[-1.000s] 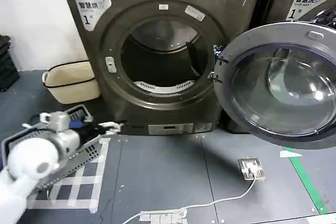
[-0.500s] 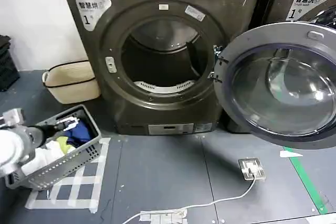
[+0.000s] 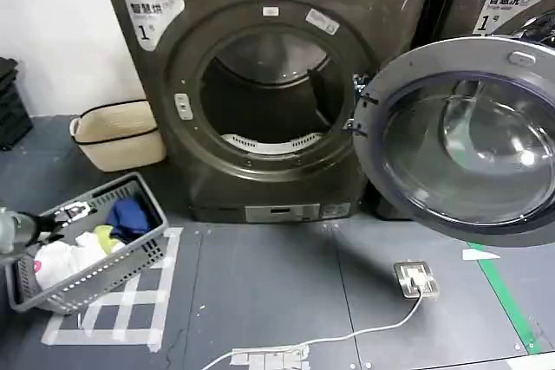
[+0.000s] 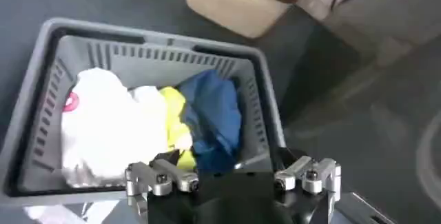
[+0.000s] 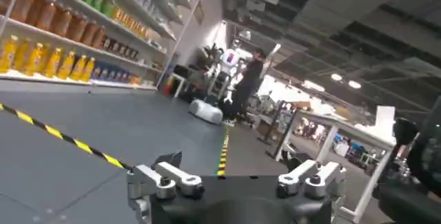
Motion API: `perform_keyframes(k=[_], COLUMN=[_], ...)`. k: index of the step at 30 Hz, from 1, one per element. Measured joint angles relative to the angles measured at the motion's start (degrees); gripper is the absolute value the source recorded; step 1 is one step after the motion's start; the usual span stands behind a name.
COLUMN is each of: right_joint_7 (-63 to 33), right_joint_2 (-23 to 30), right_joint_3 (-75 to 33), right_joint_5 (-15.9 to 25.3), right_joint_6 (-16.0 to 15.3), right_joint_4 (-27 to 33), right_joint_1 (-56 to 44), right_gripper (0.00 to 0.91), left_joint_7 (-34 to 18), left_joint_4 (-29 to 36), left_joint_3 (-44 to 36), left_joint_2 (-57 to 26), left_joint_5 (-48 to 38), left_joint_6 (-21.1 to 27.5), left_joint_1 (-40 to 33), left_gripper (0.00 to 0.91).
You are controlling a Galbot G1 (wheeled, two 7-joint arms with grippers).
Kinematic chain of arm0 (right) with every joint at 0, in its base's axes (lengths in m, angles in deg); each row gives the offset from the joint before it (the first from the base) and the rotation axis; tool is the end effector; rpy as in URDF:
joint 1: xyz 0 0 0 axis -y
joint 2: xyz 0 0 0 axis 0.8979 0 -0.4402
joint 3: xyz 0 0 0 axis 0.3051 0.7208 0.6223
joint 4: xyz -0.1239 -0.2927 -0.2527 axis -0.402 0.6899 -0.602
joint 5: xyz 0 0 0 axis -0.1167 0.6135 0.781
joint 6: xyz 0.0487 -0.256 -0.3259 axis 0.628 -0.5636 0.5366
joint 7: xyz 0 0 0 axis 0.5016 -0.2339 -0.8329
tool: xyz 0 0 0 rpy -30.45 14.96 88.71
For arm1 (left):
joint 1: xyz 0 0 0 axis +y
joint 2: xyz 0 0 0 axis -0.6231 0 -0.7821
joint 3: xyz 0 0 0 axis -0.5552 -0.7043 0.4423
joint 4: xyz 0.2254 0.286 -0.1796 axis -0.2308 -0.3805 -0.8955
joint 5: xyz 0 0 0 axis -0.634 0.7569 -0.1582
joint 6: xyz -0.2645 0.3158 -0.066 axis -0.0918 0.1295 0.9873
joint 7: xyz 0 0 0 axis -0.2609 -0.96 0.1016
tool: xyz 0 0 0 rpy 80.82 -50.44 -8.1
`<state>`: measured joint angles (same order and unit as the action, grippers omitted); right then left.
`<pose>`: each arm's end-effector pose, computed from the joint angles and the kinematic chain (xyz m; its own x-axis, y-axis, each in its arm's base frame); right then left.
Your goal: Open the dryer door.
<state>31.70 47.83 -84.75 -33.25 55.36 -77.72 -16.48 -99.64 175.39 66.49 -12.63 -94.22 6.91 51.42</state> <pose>-0.1565 -0.3877 -0.2816 -0.1002 0.9930 -0.0626 0.9168 0.0677 -0.3937 0.4060 0.3157 -0.1261 -0.6108 -0.0513 0.7901 -0.5021 0.7967 -0.3364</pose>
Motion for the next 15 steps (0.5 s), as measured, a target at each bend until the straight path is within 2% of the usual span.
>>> perform_keyframes(k=[6, 15], right_joint_7=[0.0, 0.7], right_joint_2=[-0.1, 0.5], right_joint_3=[-0.5, -0.3], right_joint_5=[-0.8, -1.6], right_joint_6=[0.9, 2.2], right_joint_4=[1.2, 2.6], right_joint_1=[-0.3, -0.2], right_gripper=[0.907, 0.907], left_joint_7=[-2.7, -2.9], left_joint_4=[-3.0, -5.2], left_joint_3=[0.6, 0.3], left_joint_2=[-1.2, -1.5], left_joint_5=[-5.0, -5.7], left_joint_6=[0.0, 0.0], left_joint_1=[-2.2, -3.4], left_gripper=[0.907, 0.907])
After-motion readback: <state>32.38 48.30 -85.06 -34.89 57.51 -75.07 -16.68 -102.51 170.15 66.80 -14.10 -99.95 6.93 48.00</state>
